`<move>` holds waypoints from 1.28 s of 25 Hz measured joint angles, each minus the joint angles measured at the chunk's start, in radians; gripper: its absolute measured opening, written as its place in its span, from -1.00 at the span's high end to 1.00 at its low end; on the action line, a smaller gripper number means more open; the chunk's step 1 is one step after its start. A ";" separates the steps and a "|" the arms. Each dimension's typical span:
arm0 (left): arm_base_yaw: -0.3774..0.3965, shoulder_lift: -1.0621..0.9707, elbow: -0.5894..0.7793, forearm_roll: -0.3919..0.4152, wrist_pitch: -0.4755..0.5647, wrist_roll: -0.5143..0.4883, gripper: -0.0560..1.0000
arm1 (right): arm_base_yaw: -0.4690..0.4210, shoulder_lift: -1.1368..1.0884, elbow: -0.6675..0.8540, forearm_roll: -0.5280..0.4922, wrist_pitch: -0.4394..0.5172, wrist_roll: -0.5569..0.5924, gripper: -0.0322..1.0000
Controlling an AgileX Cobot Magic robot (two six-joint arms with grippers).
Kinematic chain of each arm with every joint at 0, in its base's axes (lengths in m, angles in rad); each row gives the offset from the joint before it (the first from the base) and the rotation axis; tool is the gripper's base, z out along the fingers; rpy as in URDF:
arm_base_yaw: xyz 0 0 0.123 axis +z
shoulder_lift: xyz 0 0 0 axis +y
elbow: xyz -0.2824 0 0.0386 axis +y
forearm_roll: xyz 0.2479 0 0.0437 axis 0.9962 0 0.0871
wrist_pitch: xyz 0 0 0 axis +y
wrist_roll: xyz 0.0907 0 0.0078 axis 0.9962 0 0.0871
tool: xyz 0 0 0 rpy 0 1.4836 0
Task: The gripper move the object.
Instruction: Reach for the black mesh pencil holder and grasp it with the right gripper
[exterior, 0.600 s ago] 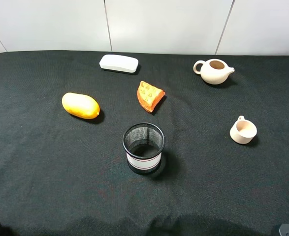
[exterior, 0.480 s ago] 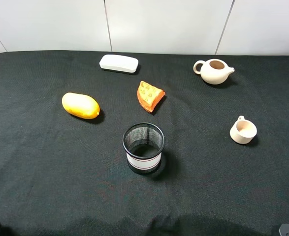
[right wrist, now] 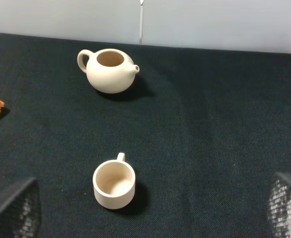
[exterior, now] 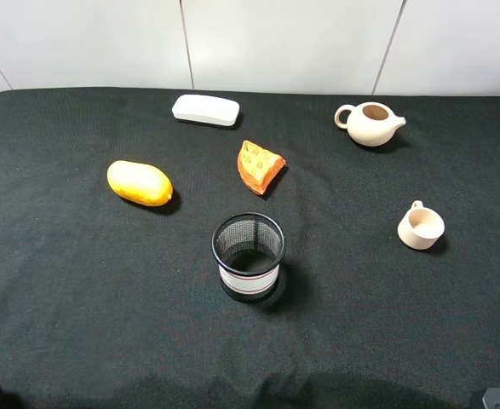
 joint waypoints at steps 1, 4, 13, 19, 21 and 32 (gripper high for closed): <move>0.000 0.000 0.000 0.000 0.000 0.000 -0.98 | 0.000 0.000 0.000 0.001 0.000 0.000 -0.41; 0.000 0.000 0.000 0.000 0.000 0.000 -0.98 | 0.000 0.000 0.000 0.004 0.000 0.000 -0.41; 0.000 0.000 0.000 0.000 0.000 0.000 -0.98 | 0.000 0.000 0.000 0.039 0.000 -0.028 -0.41; 0.000 0.000 0.000 0.000 0.000 0.000 -0.98 | 0.000 0.000 0.000 0.063 0.000 -0.054 -0.41; 0.000 0.000 0.000 0.000 0.000 0.000 -0.98 | 0.000 0.000 0.000 0.082 0.000 -0.066 -0.41; 0.000 0.000 0.000 0.000 0.000 0.000 -0.98 | 0.000 0.211 -0.081 0.197 0.023 -0.210 -0.41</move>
